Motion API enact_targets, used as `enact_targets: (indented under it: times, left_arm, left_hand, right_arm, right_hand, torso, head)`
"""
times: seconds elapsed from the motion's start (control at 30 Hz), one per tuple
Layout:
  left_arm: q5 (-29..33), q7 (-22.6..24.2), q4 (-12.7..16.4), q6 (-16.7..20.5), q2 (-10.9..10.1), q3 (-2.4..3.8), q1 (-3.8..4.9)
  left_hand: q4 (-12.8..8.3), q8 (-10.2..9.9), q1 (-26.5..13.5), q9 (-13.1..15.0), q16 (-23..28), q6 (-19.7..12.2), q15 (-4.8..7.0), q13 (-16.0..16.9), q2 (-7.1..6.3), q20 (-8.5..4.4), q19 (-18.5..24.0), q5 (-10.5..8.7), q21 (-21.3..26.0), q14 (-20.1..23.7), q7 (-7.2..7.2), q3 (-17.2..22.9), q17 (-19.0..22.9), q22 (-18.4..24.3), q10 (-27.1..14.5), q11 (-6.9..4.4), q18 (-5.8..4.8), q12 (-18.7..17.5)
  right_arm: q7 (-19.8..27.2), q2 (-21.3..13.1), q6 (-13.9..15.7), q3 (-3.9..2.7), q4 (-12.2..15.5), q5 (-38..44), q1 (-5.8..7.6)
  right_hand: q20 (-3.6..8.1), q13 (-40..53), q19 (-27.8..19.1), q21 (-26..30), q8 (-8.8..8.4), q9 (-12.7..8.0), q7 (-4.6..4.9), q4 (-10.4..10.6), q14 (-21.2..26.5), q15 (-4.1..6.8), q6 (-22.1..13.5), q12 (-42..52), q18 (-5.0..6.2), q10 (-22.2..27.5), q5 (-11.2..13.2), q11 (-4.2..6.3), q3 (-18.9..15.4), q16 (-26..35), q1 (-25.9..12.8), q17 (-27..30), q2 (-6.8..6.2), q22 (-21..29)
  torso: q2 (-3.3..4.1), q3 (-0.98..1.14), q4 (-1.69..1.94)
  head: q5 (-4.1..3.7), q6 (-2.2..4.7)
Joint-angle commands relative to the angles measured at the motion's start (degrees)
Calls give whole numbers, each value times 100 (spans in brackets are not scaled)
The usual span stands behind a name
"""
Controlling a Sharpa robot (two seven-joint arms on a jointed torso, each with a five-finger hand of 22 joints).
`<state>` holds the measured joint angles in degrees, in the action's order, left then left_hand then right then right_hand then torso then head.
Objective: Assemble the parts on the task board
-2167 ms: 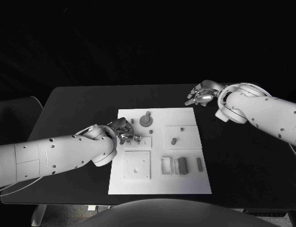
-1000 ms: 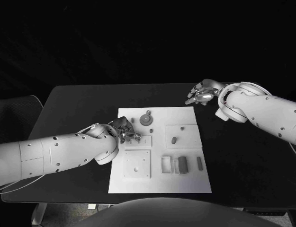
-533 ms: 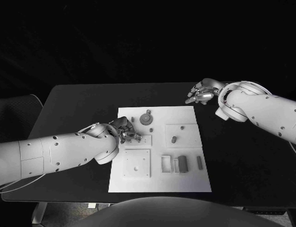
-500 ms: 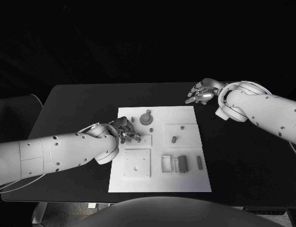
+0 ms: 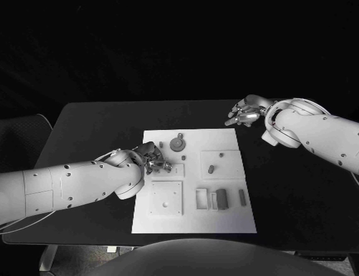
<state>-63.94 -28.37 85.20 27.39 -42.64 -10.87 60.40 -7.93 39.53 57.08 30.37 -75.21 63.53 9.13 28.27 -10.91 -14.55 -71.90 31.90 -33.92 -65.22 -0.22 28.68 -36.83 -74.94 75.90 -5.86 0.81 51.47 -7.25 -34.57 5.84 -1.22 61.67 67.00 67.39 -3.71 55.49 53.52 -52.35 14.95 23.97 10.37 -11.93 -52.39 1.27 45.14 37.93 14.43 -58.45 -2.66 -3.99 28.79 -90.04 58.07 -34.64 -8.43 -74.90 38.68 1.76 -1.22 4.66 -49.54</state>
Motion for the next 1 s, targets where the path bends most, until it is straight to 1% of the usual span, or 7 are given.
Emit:
enact_targets:
  times: [0.03,0.2,0.6,0.7,1.0]
  left_arm:
    - [21,-49,10,-128,-3,-12,-7]
    - [16,-55,23,-175,-8,-13,-7]
    - [2,-56,25,-175,-19,-13,-7]
    - [2,-54,25,-181,-22,-13,-7]
    - [2,-54,16,-160,-14,-13,-7]
  left_hand:
    - [-723,35,148,13,-31,44,69,10,81,-50,-17,22,-26,-45,-3,767,-10,-125,6,-37,47,23]
    - [-723,38,150,22,-36,44,70,13,82,-51,-16,32,-30,-44,-4,771,-13,-126,5,-38,48,30]
    - [-727,42,155,38,-46,43,72,18,86,-53,-14,42,-40,-41,-6,777,-18,-127,2,-40,48,41]
    - [-728,42,156,41,-47,43,72,19,87,-54,-14,43,-41,-41,-7,778,-19,-128,1,-40,48,42]
    - [-727,44,154,48,-52,42,73,21,87,-54,-13,45,-46,-40,-7,779,-21,-128,0,-41,47,47]
  right_arm:
    - [27,1,-72,-2,3,22,-2]
    - [28,2,-74,-2,-1,22,-2]
    - [27,1,-74,-2,-1,22,-4]
    - [28,3,-77,-2,-2,22,-4]
    - [29,7,-75,-2,-3,22,-5]
  right_hand:
    - [5,-5,-42,37,-36,-9,33,28,6,45,-3,40,57,8,-26,-27,2,-5,-60,9,-17,-85]
    - [5,-5,-42,37,-36,-9,33,29,6,45,-3,40,57,8,-26,-27,2,-5,-60,9,-17,-85]
    - [5,-6,-43,37,-36,-9,33,30,6,45,-3,41,57,9,-26,-27,2,-5,-60,10,-18,-85]
    - [5,-6,-43,38,-36,-10,33,31,6,45,-3,41,57,9,-26,-27,2,-5,-60,10,-18,-85]
    - [5,-7,-43,38,-36,-10,33,32,6,45,-3,42,57,9,-26,-27,2,-5,-60,10,-18,-85]
  torso:
    - [0,0,-2]
    - [0,1,0]
    - [-1,-2,1]
    - [-1,1,1]
    - [0,1,-3]
  head:
    - [-2,-2]
    - [-1,-16]
    - [1,-10]
    - [-1,-15]
    - [2,-8]
